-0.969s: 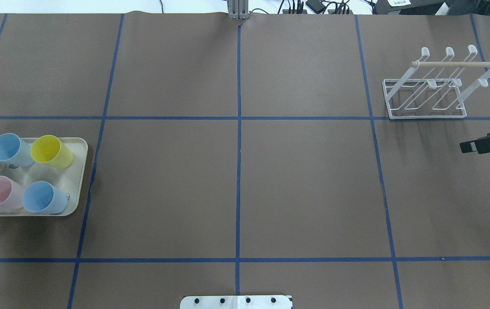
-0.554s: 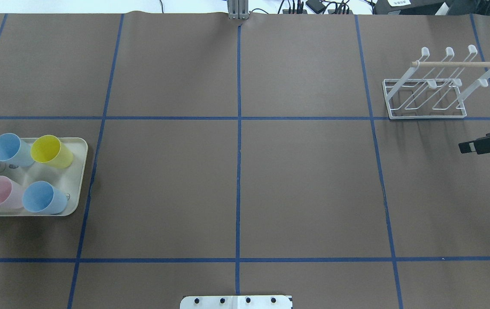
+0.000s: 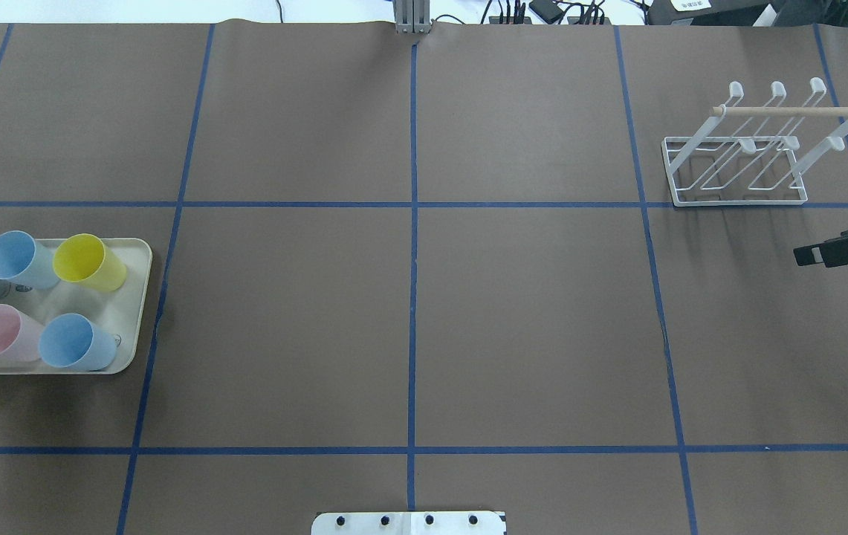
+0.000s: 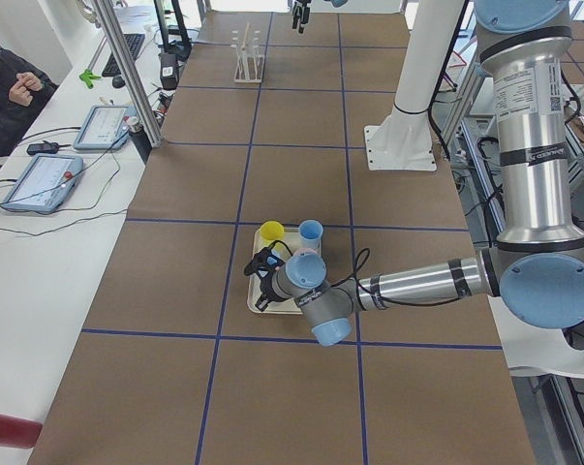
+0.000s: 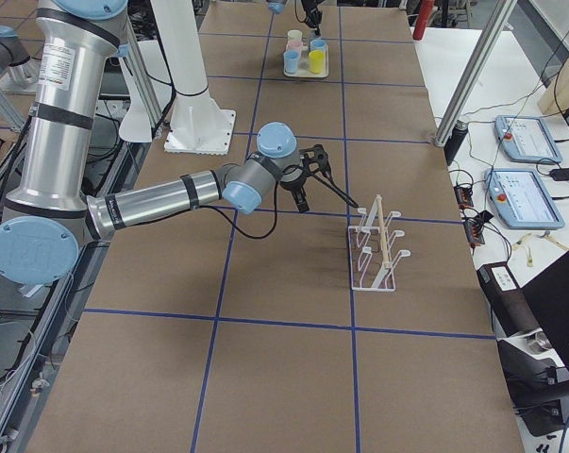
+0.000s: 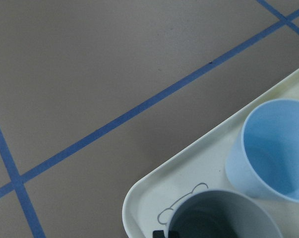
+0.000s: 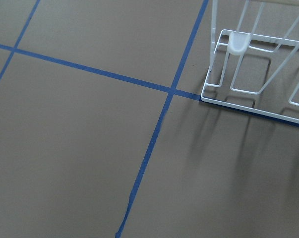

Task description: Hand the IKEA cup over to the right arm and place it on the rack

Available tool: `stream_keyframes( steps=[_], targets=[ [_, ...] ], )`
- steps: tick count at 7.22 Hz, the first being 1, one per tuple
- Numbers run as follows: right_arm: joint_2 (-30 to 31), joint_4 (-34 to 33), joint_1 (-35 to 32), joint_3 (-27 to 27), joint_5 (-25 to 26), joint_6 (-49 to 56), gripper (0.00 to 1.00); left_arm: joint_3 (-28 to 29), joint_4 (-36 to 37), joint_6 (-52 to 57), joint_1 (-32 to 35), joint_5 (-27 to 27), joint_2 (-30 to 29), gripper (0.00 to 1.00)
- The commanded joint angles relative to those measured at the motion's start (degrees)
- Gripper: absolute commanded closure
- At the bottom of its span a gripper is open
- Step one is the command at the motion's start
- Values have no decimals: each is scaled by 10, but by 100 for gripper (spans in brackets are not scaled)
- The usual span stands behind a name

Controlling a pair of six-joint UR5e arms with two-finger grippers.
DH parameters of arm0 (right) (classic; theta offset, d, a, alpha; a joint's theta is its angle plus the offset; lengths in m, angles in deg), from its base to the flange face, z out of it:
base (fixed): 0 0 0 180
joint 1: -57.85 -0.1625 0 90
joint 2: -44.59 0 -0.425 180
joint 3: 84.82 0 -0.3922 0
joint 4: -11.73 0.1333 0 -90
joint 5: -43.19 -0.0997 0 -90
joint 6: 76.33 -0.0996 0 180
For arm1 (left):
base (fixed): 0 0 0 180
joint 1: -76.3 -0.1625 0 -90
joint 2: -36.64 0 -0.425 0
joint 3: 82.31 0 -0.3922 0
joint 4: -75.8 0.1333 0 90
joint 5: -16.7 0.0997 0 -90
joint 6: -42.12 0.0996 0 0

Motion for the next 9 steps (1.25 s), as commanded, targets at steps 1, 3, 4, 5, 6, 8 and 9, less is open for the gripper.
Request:
stream_keyframes(
  steps=[1, 3, 4, 5, 6, 8, 9],
  targets=[
    [-1, 0, 1, -2, -1, 5, 2, -2, 8, 1, 1, -5, -17, 100],
    [-17, 45, 1, -6, 0, 6, 2, -4, 13, 2, 70, -23, -26, 100],
    [-29, 56, 2, -11, 0, 6, 4, -8, 25, 3, 113, -29, -28, 100],
    [-49, 70, 5, -23, -2, -2, 6, -18, 34, -2, 132, -51, -34, 100],
    [-82, 74, 10, -39, -1, -7, 5, -51, 71, -23, 136, -72, -36, 100],
    [-151, 75, 38, -55, 1, -8, 6, -148, 79, -269, 134, -75, -31, 100],
    [-174, 75, 57, -55, 10, -1, 14, -185, 80, -358, 129, -75, -33, 100]
  ],
)
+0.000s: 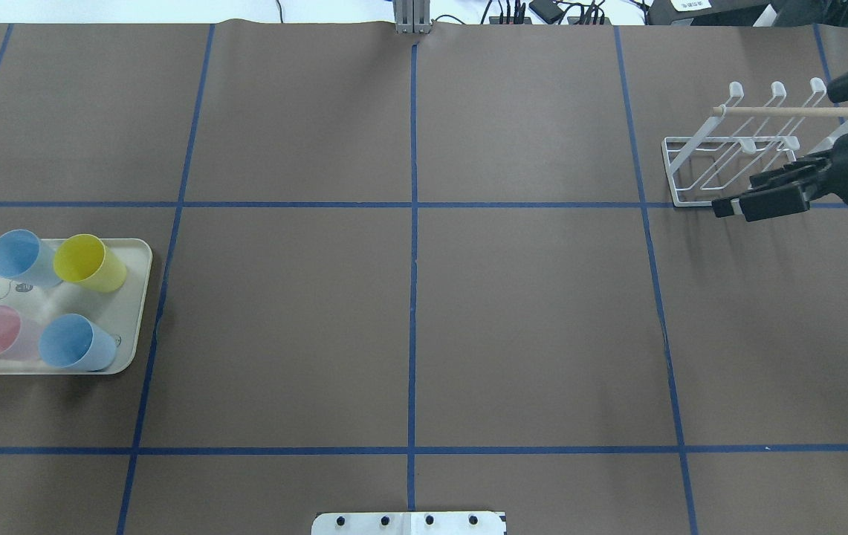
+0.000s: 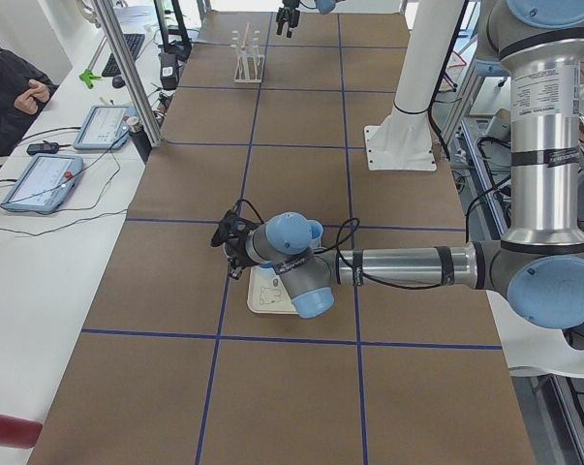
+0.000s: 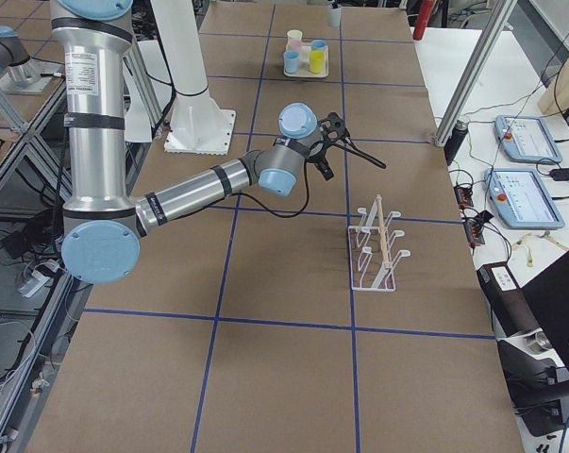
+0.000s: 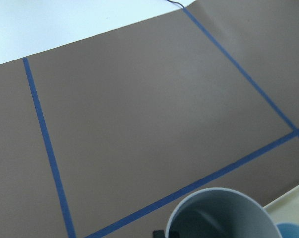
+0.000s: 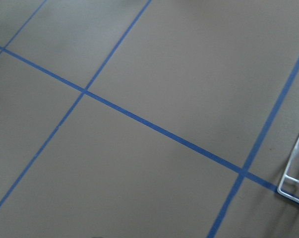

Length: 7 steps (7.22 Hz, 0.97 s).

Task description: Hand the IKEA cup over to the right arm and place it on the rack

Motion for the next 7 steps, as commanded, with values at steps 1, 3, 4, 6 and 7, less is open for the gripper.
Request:
stream_keyframes(
  steps=[1, 3, 4, 6, 7],
  targets=[
    [-63, 0, 48, -4, 12, -2, 14, -87, 3, -216, -21, -2, -5, 100],
    [-128, -2, 94, -3, 88, -12, 4, -160, 3, -464, -104, 5, -40, 100],
    [-148, -4, 139, -4, 172, -27, 2, -173, 3, -567, -135, 5, -69, 100],
    [-178, -6, 232, -4, 307, -11, 2, -172, 8, -711, -187, 19, -129, 100],
    [-187, -6, 272, -5, 375, 32, 2, -172, 37, -749, -233, 81, -153, 100]
  ],
)
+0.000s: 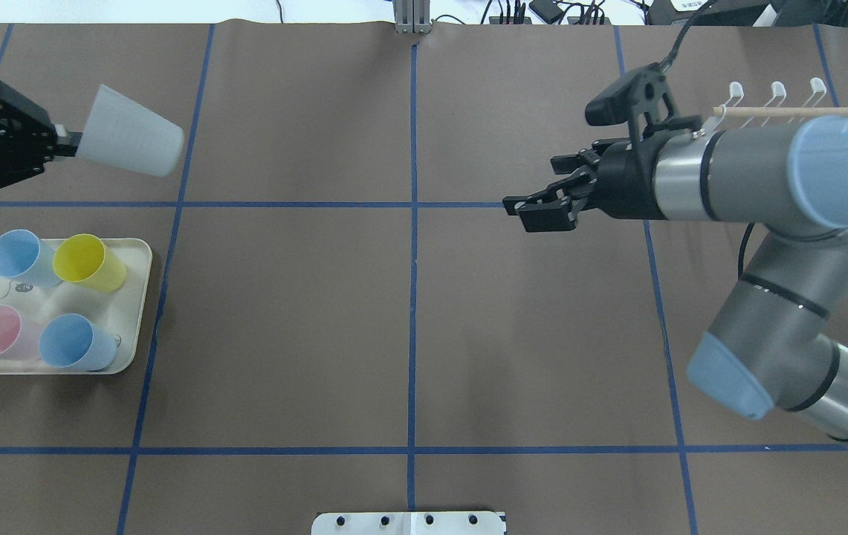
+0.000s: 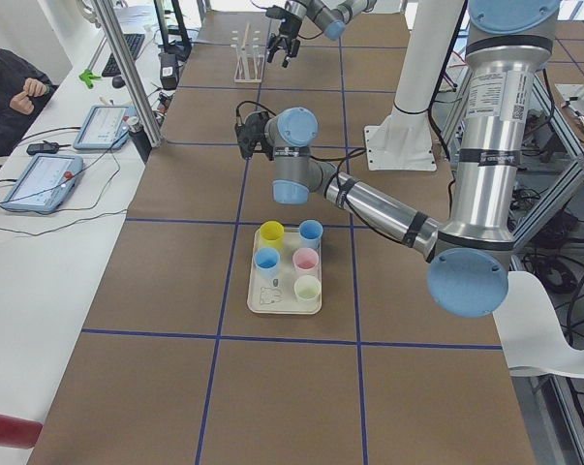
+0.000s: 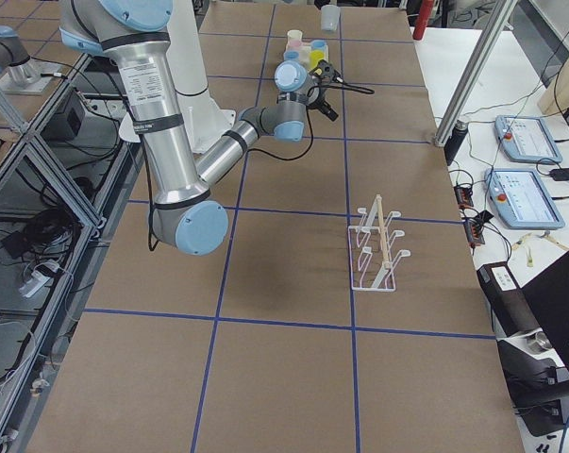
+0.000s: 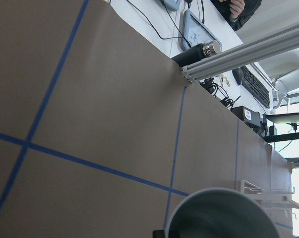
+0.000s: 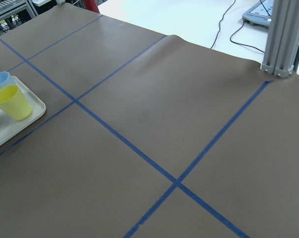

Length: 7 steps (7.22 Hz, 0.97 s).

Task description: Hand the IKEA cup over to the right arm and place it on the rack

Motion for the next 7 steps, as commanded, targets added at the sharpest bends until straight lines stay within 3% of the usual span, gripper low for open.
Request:
stream_keyframes(
  steps=[1, 3, 6, 7],
  targets=[
    [-26, 1, 82, -2, 124, 70, 1, 0, 52, -85, -108, 124, -57, 100],
    [-40, 6, 106, -9, 124, 110, 2, 8, 60, -94, -182, 169, -108, 100],
    [-35, 139, 133, -46, 105, 137, 2, 7, 57, -16, -210, 161, -143, 100],
    [-36, 152, 134, -47, 92, 137, 2, 5, 54, 3, -211, 138, -144, 100]
  ],
)
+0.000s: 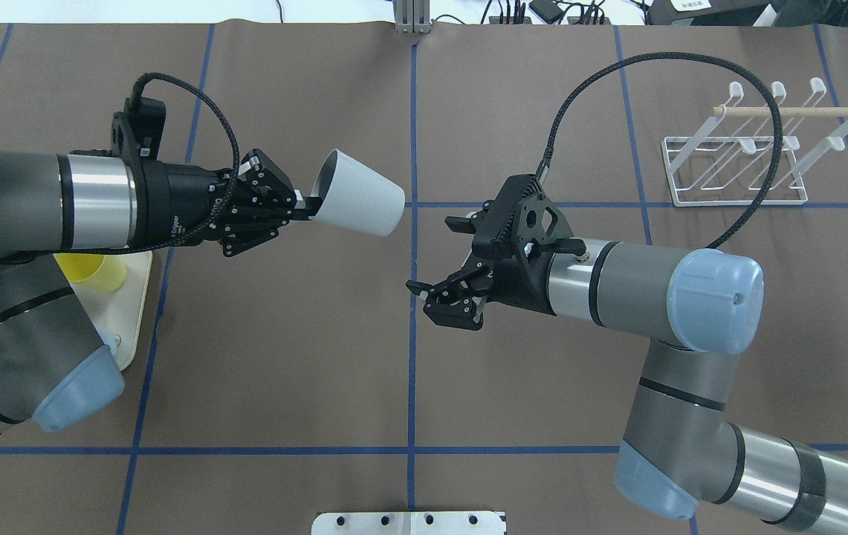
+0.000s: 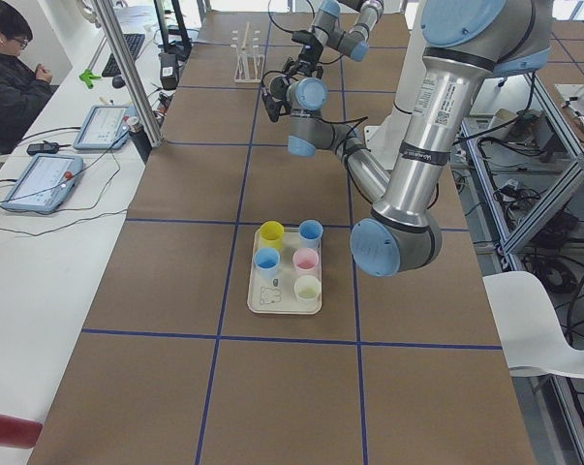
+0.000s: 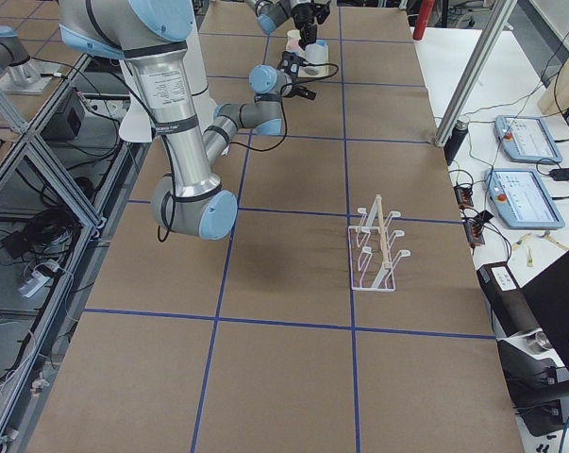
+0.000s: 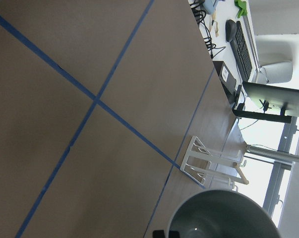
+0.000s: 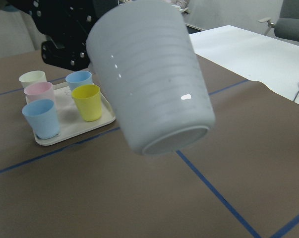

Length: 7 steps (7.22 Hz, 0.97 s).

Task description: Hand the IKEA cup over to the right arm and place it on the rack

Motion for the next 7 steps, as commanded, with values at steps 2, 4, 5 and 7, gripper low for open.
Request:
stream_keyframes(
  steps=[2, 4, 5, 7],
  targets=[
    [-5, 32, 9, -5, -15, 3, 2, -5, -6, 38, -5, -43, -9, 100],
    [-6, 32, 11, -3, -16, 1, 2, -6, -4, 99, -16, -43, -8, 100],
    [-8, 32, 13, -1, -16, -2, 2, -4, -4, 101, -17, -43, -6, 100],
    [-8, 33, 17, 0, -15, -3, 2, 0, -4, 115, -46, -36, -8, 100]
  ],
)
